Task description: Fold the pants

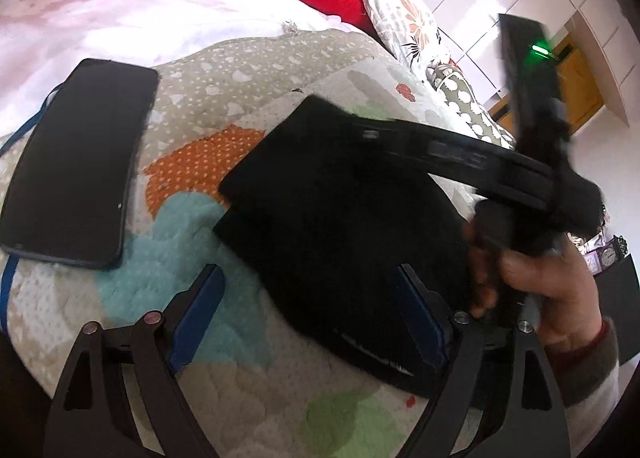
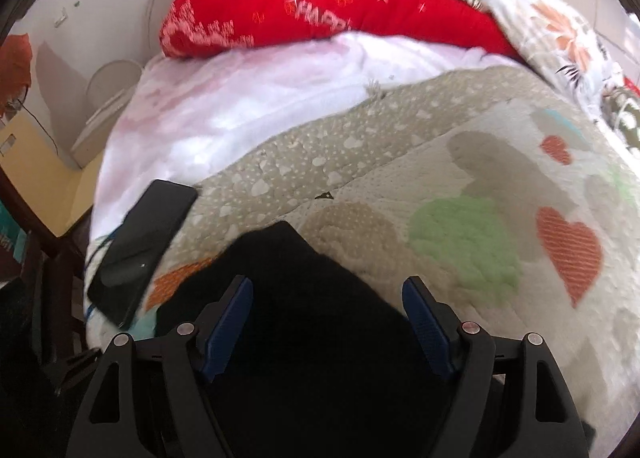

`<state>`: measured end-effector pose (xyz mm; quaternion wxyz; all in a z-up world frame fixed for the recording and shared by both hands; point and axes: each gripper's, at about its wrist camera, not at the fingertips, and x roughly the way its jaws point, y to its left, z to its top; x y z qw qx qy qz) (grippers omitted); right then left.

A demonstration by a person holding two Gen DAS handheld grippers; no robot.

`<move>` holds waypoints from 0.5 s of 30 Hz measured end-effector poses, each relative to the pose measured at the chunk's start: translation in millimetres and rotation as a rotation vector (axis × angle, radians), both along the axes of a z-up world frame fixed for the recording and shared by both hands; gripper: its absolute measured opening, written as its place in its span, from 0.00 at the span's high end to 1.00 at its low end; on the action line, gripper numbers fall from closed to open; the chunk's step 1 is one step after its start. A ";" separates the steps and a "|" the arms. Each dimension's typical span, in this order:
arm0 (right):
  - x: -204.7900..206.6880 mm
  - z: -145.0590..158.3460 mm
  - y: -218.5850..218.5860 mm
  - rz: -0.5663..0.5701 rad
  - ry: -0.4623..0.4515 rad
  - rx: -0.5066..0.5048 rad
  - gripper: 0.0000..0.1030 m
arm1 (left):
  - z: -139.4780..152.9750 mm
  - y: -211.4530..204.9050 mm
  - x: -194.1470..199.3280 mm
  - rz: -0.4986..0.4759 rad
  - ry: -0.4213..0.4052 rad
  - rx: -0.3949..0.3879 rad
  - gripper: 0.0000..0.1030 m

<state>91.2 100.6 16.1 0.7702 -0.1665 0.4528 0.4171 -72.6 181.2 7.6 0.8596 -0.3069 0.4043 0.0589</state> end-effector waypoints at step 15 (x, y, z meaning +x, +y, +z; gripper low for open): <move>-2.8 59.9 -64.9 -0.024 0.059 0.300 0.75 | 68.2 -30.8 -17.3 -0.075 -0.211 0.154 0.77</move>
